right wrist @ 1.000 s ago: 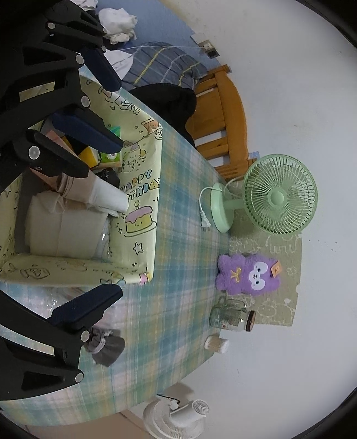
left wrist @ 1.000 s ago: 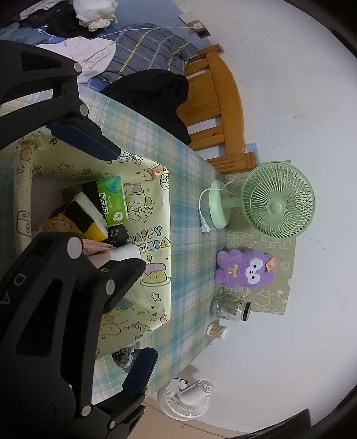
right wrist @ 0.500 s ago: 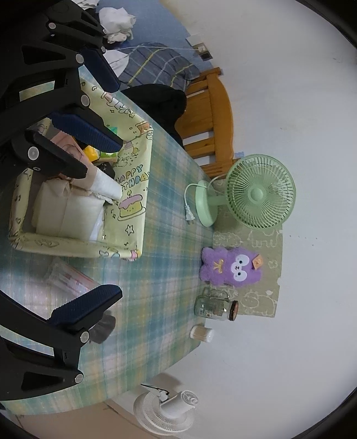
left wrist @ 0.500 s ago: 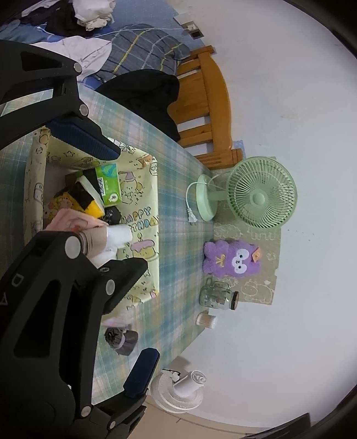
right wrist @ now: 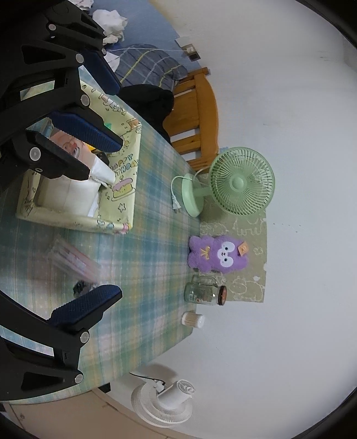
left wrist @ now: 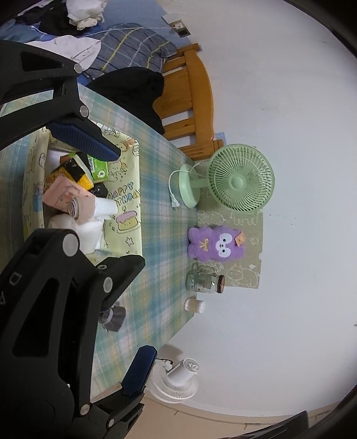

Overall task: Organize soft objects
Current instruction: 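Withdraw both tools from the box toward the grey pouch and clear bag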

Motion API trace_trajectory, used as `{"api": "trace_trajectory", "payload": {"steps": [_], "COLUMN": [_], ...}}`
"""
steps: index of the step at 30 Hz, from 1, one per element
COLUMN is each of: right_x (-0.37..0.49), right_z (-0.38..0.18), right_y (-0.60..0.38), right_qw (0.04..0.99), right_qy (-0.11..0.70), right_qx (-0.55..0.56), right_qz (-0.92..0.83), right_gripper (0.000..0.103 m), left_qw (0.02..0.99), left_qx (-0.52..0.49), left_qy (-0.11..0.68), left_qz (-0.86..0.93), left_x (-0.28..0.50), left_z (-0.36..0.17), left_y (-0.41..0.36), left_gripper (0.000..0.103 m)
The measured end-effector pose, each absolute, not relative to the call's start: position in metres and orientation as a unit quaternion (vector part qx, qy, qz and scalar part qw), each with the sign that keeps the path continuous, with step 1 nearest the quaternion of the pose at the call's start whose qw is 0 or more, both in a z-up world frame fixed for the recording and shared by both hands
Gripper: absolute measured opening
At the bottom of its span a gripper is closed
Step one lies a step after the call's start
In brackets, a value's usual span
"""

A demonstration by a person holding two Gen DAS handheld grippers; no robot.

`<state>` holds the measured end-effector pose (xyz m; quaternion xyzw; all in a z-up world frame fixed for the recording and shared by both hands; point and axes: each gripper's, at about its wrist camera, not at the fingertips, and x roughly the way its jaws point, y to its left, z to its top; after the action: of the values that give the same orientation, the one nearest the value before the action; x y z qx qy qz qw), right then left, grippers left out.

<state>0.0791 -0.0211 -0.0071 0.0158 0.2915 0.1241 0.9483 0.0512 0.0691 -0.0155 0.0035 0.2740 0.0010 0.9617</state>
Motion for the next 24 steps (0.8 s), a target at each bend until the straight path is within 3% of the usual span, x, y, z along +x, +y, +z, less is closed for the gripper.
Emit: {"api": "trace_trajectory", "payload": {"steps": [24], "right_x": [0.077], "right_z": [0.004], "right_y": [-0.082], "right_qw": [0.958], "right_qy": [0.265], "right_qx": [0.010], "right_qz": [0.108], "right_gripper": [0.099], "left_qw": [0.965], "left_qx": [0.008], "left_qy": [0.259], "left_qz": [-0.034], "left_x": [0.055], "left_z": [-0.006], "left_y": [0.011], "left_gripper": [0.086]}}
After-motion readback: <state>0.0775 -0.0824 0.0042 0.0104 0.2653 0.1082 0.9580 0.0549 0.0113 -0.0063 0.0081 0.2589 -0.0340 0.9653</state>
